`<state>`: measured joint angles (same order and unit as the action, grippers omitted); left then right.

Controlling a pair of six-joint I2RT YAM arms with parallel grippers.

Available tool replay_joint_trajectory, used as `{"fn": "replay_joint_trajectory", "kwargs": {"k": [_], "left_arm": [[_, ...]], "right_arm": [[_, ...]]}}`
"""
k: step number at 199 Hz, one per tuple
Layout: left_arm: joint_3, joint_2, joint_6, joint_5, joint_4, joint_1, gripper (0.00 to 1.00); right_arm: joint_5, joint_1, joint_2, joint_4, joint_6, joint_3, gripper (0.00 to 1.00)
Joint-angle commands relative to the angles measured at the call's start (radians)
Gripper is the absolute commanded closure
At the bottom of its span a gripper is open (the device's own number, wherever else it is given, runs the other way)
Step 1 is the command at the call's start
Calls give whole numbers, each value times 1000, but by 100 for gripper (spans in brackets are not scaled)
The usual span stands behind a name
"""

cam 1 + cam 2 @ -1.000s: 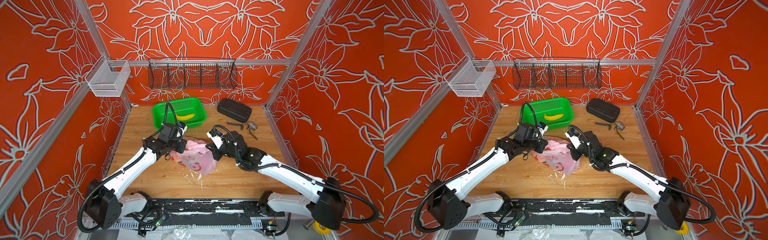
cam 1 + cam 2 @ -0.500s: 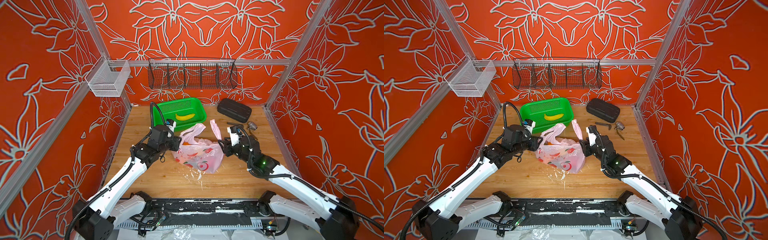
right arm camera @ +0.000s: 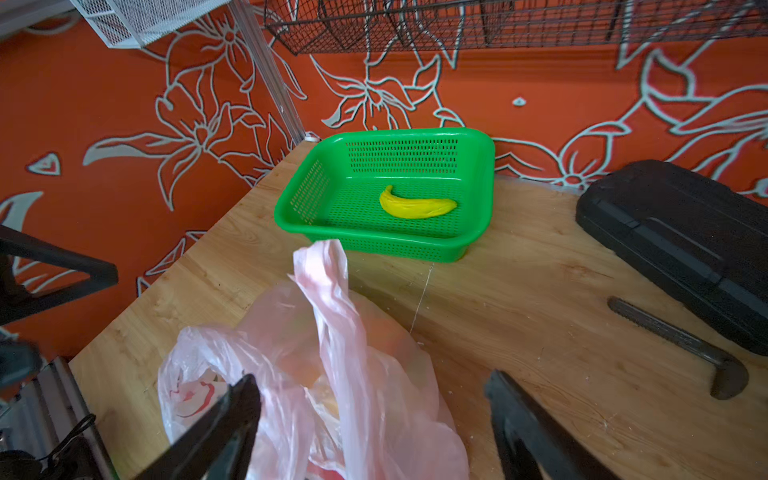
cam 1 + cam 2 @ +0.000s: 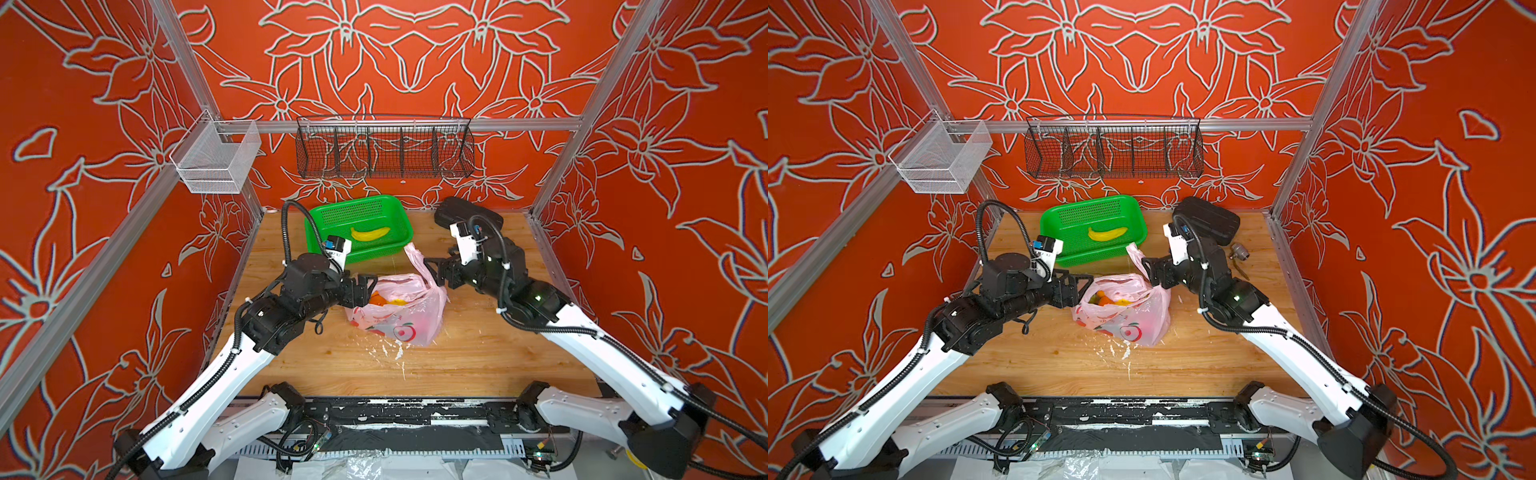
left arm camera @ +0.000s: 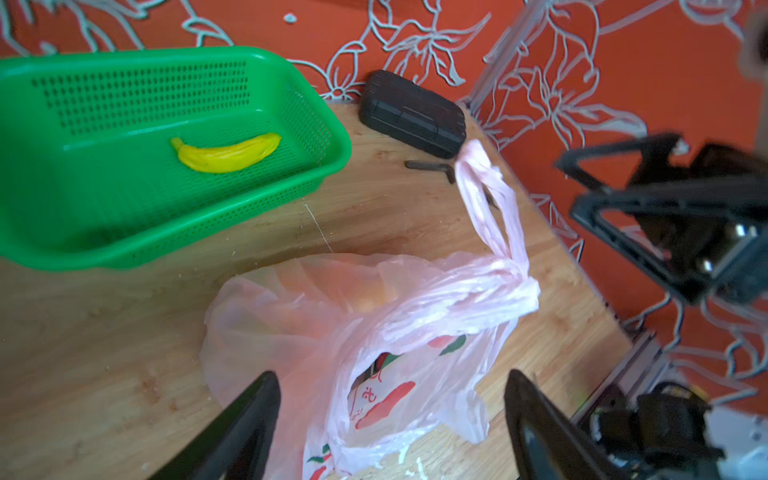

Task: Untie the knot of the plastic bag and take out the fruit

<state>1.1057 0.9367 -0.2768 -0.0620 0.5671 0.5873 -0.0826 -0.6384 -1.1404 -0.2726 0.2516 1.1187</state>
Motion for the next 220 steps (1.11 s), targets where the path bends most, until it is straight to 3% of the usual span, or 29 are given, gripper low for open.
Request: {"fn": "replay_joint_trajectory", "kwargs": {"k": [1, 31, 40, 66, 107, 123, 135, 157, 169, 195, 220], "left_arm": [[33, 42, 233, -17, 77, 76, 13], [10, 118, 479, -81, 7, 92, 0], [10, 138, 522, -76, -13, 92, 1], [21, 209, 627, -95, -64, 94, 2], [-3, 303, 720, -77, -165, 101, 0], [-11, 327, 708, -55, -190, 102, 12], [-18, 335, 682, -34, -213, 101, 28], [-19, 337, 619, 31, -229, 102, 80], [-13, 332, 560, 108, -240, 100, 98], [27, 324, 363, 266, -252, 68, 100], [148, 371, 101, 299, -148, -39, 100]], "right_arm": [[-109, 4, -85, -111, -24, 76, 13], [-178, 5, -200, -156, -25, 182, 20], [-174, 5, -227, -168, -23, 205, 23], [-159, 7, -268, -161, -8, 227, 51], [-183, 7, -279, -128, 10, 216, 81], [-179, 9, -270, -112, 18, 202, 89], [-175, 10, -259, -103, 24, 191, 94], [-157, 11, -230, -89, 37, 168, 99], [-148, 12, -206, -83, 42, 151, 99], [-140, 12, -110, -72, 68, 86, 98], [-216, 11, -14, -50, 117, -5, 98]]}}
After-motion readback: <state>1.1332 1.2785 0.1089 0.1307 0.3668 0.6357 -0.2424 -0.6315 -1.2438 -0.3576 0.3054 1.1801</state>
